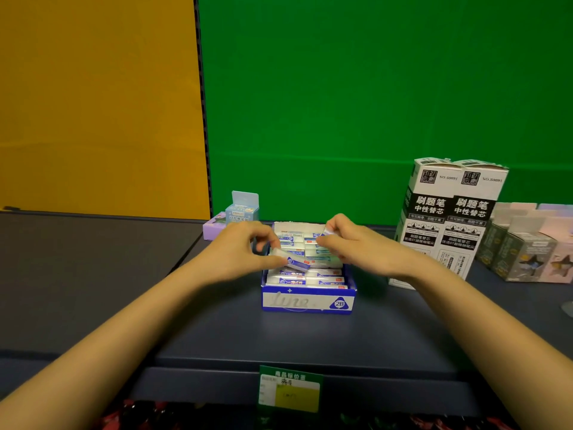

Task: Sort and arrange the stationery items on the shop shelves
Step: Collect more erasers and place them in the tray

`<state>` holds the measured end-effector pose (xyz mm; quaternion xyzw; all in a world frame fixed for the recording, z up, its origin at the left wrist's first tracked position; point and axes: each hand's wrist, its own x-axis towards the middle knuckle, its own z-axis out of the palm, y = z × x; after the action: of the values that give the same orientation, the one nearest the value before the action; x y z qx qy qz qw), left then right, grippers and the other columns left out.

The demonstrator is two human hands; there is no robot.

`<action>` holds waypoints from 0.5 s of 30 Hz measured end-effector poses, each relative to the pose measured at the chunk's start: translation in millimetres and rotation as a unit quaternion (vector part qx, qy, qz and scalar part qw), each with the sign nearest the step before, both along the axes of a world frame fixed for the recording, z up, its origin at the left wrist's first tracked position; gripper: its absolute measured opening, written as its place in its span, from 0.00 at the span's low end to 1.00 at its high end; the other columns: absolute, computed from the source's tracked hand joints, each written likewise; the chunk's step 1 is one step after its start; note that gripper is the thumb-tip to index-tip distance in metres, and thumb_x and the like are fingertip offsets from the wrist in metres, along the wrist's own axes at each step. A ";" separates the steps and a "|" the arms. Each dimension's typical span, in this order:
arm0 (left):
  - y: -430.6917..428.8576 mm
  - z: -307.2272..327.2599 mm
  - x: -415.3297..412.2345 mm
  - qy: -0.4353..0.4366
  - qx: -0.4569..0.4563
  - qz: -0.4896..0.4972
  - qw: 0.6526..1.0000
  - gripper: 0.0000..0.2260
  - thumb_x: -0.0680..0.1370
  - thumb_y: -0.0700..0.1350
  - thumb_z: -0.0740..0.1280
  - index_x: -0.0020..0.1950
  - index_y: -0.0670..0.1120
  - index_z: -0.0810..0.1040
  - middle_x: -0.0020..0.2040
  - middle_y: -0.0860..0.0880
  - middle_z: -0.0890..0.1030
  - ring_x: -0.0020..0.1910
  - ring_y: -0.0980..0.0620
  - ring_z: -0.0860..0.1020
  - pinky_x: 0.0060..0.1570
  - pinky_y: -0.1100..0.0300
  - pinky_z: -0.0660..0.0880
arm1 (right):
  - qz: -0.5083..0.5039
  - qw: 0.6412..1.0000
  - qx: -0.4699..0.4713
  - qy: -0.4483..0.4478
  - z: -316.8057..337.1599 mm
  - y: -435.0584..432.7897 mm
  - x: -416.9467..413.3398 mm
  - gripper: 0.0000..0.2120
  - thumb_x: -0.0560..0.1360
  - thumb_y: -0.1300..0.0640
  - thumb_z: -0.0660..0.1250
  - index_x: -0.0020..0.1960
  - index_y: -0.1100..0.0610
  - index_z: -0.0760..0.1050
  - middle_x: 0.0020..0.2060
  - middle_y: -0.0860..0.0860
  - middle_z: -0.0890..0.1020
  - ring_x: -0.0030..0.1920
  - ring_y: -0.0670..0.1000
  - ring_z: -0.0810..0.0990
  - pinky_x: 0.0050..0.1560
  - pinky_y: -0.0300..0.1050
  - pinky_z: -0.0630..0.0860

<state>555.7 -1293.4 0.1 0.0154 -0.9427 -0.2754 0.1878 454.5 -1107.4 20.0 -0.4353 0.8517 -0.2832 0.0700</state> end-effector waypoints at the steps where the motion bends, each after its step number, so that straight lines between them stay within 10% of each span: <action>1: -1.4 1.7 0.1 -0.012 -0.012 0.002 1.000 0.11 0.69 0.51 0.73 0.45 0.46 0.80 0.36 0.48 0.75 0.35 0.56 0.71 0.38 0.56 0.71 | 0.004 1.000 0.009 0.007 -0.3 1.1 -0.2 0.08 0.78 0.49 0.56 0.48 0.54 0.63 0.36 0.45 0.71 0.37 0.46 0.68 0.40 0.43 0.65; 11: 5.1 14.0 0.1 -0.047 -0.216 0.029 0.975 0.14 0.68 0.57 0.72 0.50 0.51 0.83 0.46 0.51 0.81 0.46 0.53 0.76 0.45 0.56 0.74 | 0.080 0.978 0.084 0.173 -7.3 7.4 -4.1 0.19 0.76 0.50 0.63 0.65 0.53 0.72 0.58 0.52 0.77 0.57 0.51 0.74 0.60 0.46 0.69; 15: 10.9 13.9 -1.9 -0.045 -0.208 0.001 0.977 0.13 0.70 0.54 0.71 0.51 0.51 0.83 0.50 0.51 0.80 0.48 0.53 0.76 0.45 0.58 0.73 | 0.044 0.983 0.057 0.171 -8.5 6.9 -2.9 0.19 0.70 0.49 0.70 0.60 0.48 0.71 0.48 0.48 0.78 0.49 0.50 0.76 0.52 0.46 0.72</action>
<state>553.8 -1282.5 14.0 -0.0104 -0.9868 -0.0725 0.1447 451.6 -1100.5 11.5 -0.5094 0.8460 -0.1527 -0.0396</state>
